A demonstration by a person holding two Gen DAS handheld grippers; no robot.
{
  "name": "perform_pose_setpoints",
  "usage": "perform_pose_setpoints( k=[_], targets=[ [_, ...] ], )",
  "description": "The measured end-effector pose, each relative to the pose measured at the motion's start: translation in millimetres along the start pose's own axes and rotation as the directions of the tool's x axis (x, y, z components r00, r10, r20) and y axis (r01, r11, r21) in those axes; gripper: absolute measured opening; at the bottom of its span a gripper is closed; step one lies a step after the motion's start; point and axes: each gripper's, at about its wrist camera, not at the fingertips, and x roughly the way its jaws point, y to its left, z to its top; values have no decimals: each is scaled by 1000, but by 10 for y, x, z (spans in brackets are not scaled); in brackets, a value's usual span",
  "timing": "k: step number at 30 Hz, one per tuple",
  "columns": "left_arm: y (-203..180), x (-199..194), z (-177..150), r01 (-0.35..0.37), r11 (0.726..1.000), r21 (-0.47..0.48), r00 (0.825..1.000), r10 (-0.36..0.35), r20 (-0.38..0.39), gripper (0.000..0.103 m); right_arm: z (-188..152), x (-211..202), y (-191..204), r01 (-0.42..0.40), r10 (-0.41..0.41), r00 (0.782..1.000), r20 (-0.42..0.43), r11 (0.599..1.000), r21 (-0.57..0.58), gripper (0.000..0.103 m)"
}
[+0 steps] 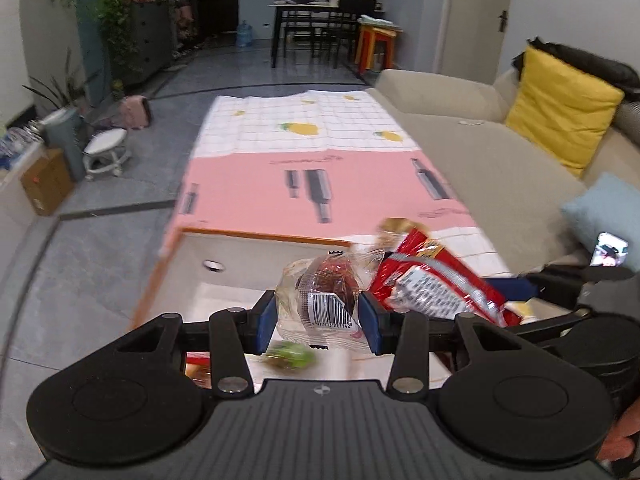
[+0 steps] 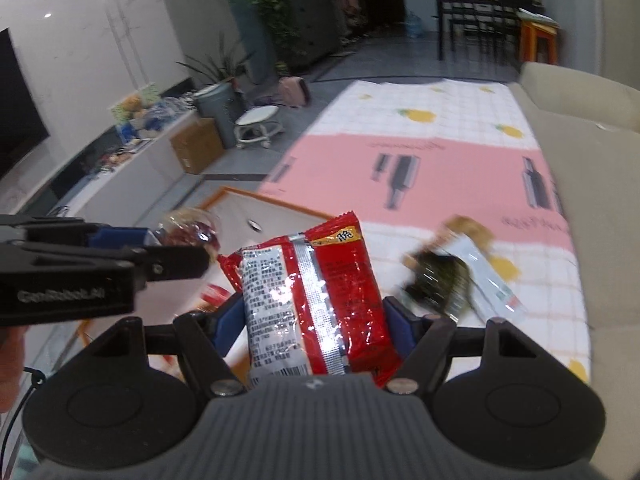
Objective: Organize snacks
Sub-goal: 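Lift both held snacks and carry them over the orange box, then open both tools to drop the egg and red bag into the box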
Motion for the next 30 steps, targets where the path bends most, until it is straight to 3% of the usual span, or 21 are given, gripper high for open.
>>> perform_pose_setpoints(
  k=[6,9,13,21,27,30],
  targets=[
    [414,88,90,-67,998,5,997,67,-49,49,263,248,346,-47,46,999,-17,997,-56,70],
    [546,219,98,-88,996,29,991,91,-98,49,338,435,507,-30,25,999,-40,989,-145,70],
    [649,414,46,-65,996,63,983,75,-166,49,383,740,643,1,-24,996,-84,963,-271,70],
    [671,788,-120,-32,979,203,960,86,-265,49,344,1293,853,-35,-61,986,-156,835,-548,70],
    [683,998,-261,8,957,291,938,94,-334,49,215,1564,964,-118,-64,971,-231,711,-693,70],
    [657,1061,-339,32,941,337,931,95,-353,49,159,1667,971,-159,-61,961,-269,675,-721,70]
  ],
)
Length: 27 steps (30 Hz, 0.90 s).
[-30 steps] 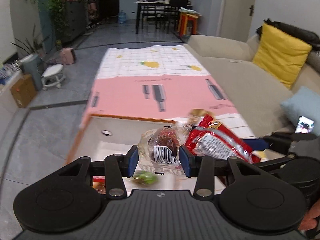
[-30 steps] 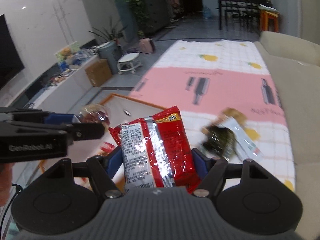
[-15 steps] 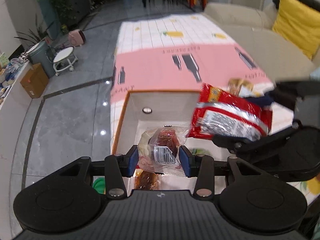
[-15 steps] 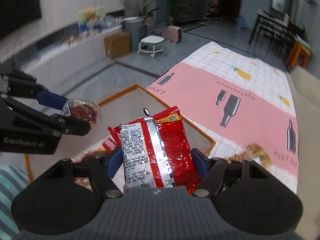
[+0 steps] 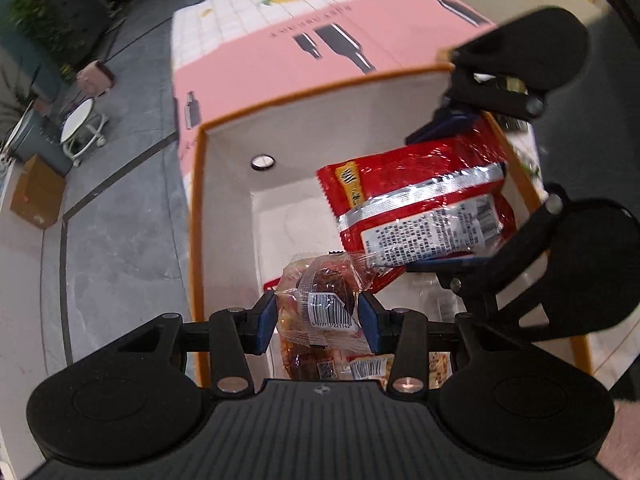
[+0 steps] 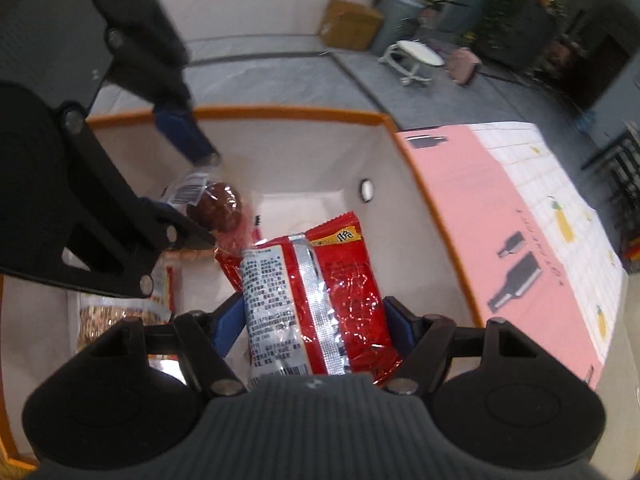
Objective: Organize snacks
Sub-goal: 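Open both tools to drop the egg and red bag into the box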
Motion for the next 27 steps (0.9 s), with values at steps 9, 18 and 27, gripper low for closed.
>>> perform_pose_setpoints(
  k=[9,18,27],
  targets=[
    [-39,209,-48,16,1000,16,998,-16,-56,49,-57,232,24,-31,28,997,-69,999,-42,71],
    [-48,233,-44,21,1000,16,998,-20,-63,56,-53,287,30,-21,18,997,-76,999,-37,72],
    [-79,133,-53,10,1000,29,999,-9,-38,63,-54,162,79,-12,9,998,-59,999,-50,77]
  ],
)
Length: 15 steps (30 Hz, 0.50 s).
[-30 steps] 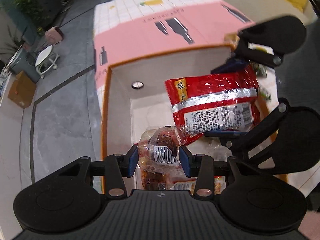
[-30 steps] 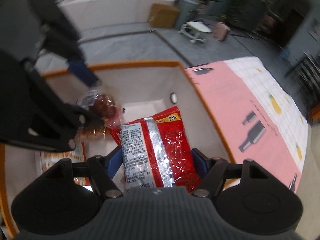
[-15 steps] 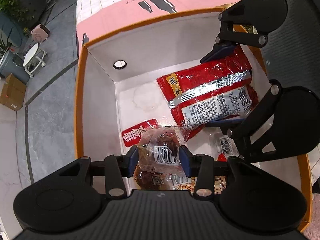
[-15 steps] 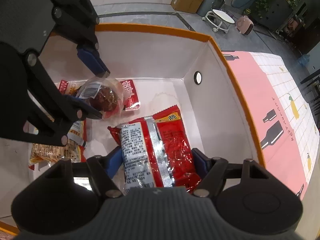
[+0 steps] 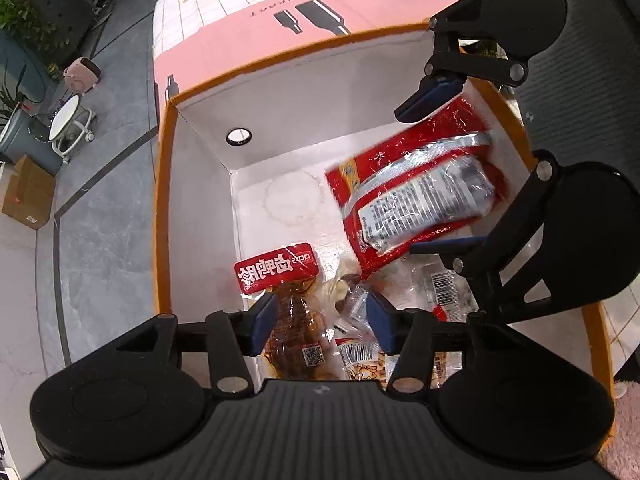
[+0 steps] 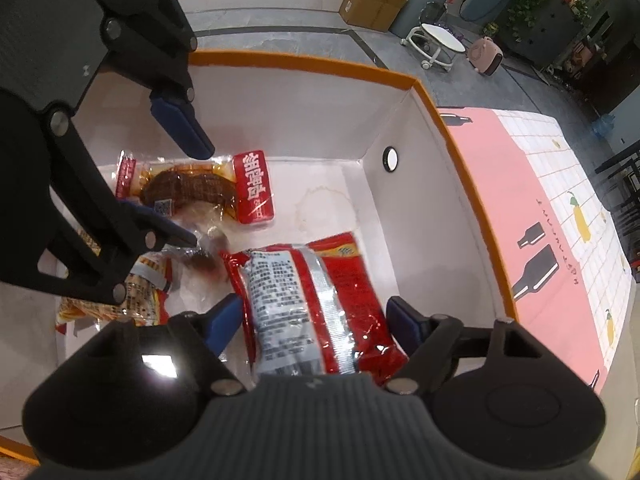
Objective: Organize snacks
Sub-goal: 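Open both tools to drop the egg and red bag into the box, then move both tools back over the remaining snacks on the table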
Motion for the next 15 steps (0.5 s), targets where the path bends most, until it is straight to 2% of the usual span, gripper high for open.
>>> perform_pose_setpoints(
  k=[9,15],
  targets=[
    [-5,-312,-57,-9,999,-47,996,13,86,68,-24,-342,-59,63,-66,995,78,997,51,85],
    [-41,-632,-88,-40,987,-155,982,67,179,68,-171,-642,-146,90,-112,984,140,984,155,86]
  ],
)
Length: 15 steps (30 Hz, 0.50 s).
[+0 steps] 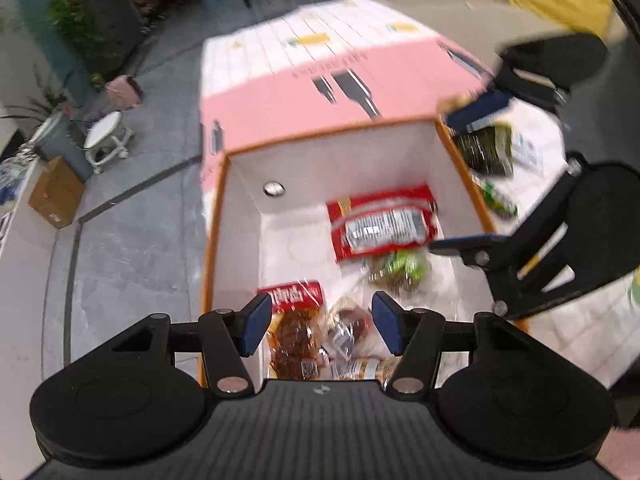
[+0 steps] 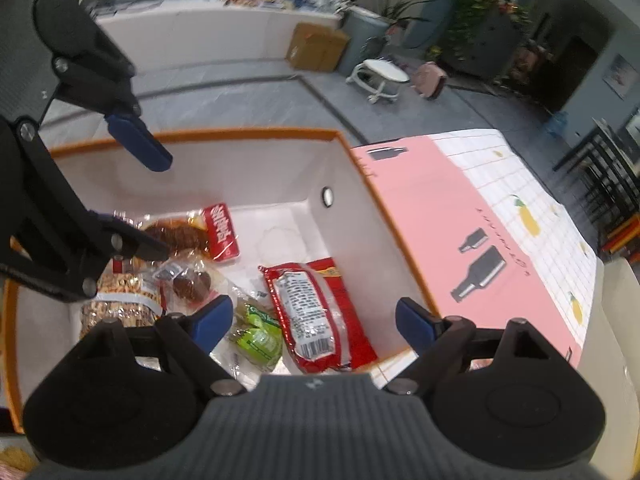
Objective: Organize snacks
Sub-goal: 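Move both tools back over the remaining snacks on the table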
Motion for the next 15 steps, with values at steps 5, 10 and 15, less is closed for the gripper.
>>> perform_pose_setpoints(
  k=[5,10,15],
  targets=[
    [-96,-291,75,-30,996,-80,994,37,99,68,-128,-310,-120,21,-27,998,57,994,103,86],
    [-289,-500,155,-16,992,-124,983,38,181,68,-344,-617,-216,51,-76,991,106,975,218,86],
    [-528,-590,177,-6,989,-145,973,39,229,68,-652,-852,-293,99,-143,983,113,940,327,86]
  ],
)
